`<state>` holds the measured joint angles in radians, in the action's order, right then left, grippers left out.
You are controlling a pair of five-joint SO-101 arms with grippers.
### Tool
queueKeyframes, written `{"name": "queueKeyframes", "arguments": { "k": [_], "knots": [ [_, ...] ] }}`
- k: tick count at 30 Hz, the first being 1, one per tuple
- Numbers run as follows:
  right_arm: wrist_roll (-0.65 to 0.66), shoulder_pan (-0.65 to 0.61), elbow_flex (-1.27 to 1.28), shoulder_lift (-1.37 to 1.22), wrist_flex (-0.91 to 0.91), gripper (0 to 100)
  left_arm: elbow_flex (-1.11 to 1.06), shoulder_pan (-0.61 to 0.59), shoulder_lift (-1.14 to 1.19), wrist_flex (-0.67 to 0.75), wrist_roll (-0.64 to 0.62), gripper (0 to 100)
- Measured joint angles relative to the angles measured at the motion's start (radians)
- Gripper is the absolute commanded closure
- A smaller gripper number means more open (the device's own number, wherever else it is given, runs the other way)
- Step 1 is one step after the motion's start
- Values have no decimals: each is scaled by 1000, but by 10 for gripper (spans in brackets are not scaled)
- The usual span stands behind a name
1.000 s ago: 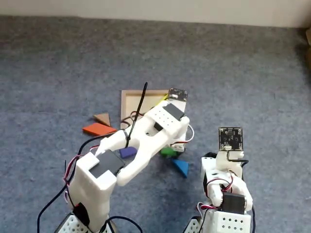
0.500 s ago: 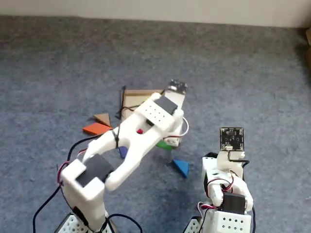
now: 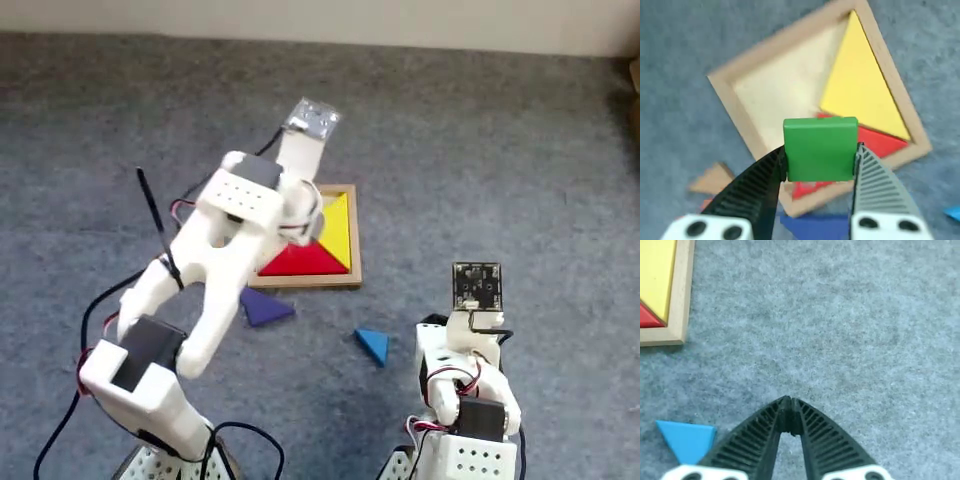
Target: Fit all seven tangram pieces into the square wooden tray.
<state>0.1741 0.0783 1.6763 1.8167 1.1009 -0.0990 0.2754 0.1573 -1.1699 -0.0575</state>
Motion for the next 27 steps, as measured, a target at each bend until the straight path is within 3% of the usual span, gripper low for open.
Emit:
{"name": "queueKeyframes", "arguments": {
  "k": [5, 9, 12, 17, 27],
  "knots": [
    [0, 0, 0, 0, 0, 986, 5, -57, 40, 104, 187, 992],
    [0, 0, 0, 0, 0, 986, 77, -58, 187, 115, 245, 991],
    [0, 0, 0, 0, 0, 986, 169, -63, 307, 104, 269, 926],
    [0, 0, 0, 0, 0, 986, 387, -64, 439, -38, 288, 790],
    [0, 0, 0, 0, 0, 986, 663, -74, 506, -333, 290, 785]
  ]
}}
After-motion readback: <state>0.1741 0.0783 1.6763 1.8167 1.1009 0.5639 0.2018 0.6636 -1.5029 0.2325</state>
